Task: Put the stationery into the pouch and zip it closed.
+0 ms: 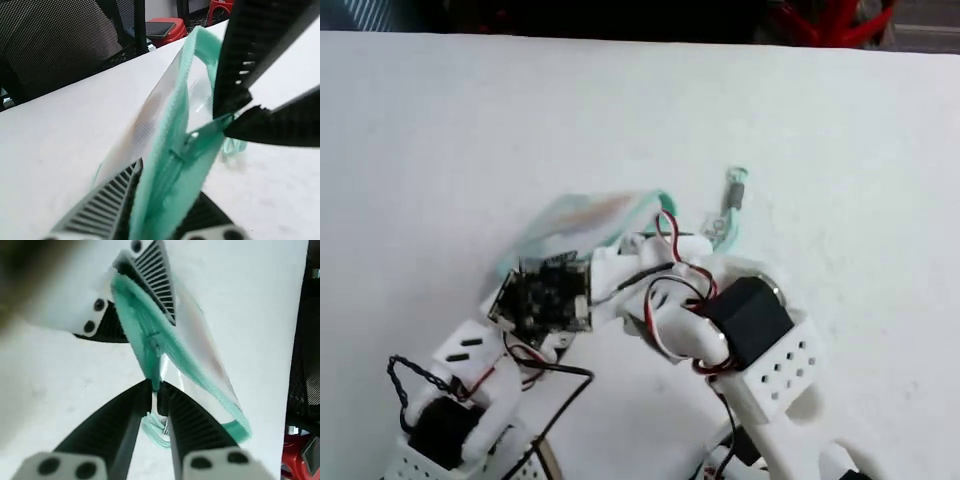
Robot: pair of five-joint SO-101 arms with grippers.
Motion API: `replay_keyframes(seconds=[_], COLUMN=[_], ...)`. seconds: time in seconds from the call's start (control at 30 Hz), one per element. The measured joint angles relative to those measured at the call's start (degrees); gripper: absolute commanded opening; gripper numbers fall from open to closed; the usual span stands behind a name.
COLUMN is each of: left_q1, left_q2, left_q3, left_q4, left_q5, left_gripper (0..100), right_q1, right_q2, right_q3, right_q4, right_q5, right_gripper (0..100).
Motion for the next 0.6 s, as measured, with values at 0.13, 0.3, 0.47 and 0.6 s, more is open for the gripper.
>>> replay_keyframes(seconds=[0.13, 0.3, 0.47, 0.6], left_q1=[-0.4, -0.7, -0.8, -0.9], left_q2=[0.0, -0.1, -0.1, -0.1], left_q3=[-0.1, -0.1, -0.1, -0.1], left_q4=[-0.1, -0.1, -0.1, -0.1], left_q5=[0.0, 0.0, 0.0, 0.0], left_gripper=[2, 2, 2, 2], right_q1=[0.0, -1.5, -6.2, -7.6], right_q2=[-0.5, -0.5, -1.4, -1.4], right_q3=[0.1, 0.1, 2.4, 3.4], right_q4=[-3.3, -4.9, -5.8, -7.9], right_q5=[-9.2, -13.8, -14.2, -14.4], right_gripper=[1.9, 1.9, 1.9, 1.9])
